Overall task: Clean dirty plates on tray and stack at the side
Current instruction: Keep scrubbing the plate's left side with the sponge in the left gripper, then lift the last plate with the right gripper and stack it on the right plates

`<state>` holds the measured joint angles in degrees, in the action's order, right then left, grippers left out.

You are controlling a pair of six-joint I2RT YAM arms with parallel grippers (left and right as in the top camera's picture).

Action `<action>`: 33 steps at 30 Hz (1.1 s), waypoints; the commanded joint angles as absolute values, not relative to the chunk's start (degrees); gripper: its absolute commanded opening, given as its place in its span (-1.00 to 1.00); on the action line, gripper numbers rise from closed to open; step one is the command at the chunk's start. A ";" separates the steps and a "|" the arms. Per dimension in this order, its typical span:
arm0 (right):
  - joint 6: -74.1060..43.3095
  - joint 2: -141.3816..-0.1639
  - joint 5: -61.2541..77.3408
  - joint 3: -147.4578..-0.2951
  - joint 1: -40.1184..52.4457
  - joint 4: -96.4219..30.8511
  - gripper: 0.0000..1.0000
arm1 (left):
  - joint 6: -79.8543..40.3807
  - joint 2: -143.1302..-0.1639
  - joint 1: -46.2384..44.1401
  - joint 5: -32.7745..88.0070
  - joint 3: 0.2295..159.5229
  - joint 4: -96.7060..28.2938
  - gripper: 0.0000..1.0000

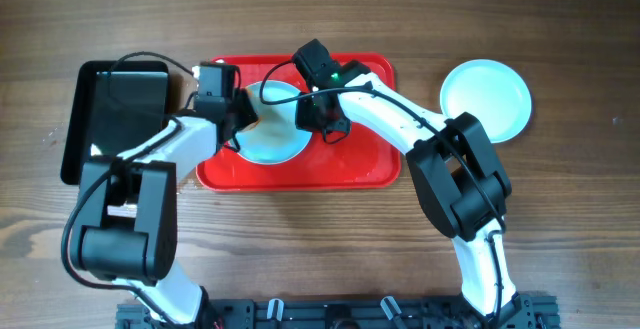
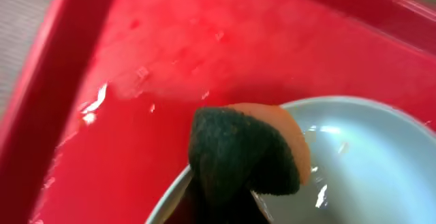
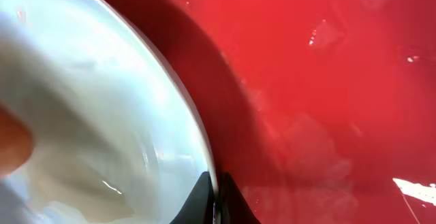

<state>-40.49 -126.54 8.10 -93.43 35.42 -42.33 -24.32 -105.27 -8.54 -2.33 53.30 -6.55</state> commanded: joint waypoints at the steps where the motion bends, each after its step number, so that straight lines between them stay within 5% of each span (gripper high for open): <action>1: -40.49 -127.72 5.93 -92.73 35.44 -43.16 -0.91 | -24.51 -108.90 -6.70 -5.80 49.63 -16.03 -0.92; 6: -40.51 -127.72 5.93 -92.73 35.44 -43.22 -0.91 | -24.93 -102.54 -6.68 5.10 49.63 -23.27 -0.92; 21: -40.51 -127.72 4.89 -92.73 35.44 -43.55 -0.91 | -24.93 -73.73 -6.48 -2.61 49.65 -26.41 -0.92; 28: -39.07 -125.51 -4.67 -93.71 35.44 -43.22 -0.92 | -33.54 -80.62 -6.52 3.25 48.16 -29.89 -0.92; 33: -29.69 -117.80 -23.99 -93.97 35.38 -48.80 -0.92 | -33.54 -82.91 -6.68 7.27 47.77 -30.50 -0.92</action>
<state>-36.27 -123.61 -7.88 -93.58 35.86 -45.89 -32.49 -82.85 -6.98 4.51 48.01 -30.63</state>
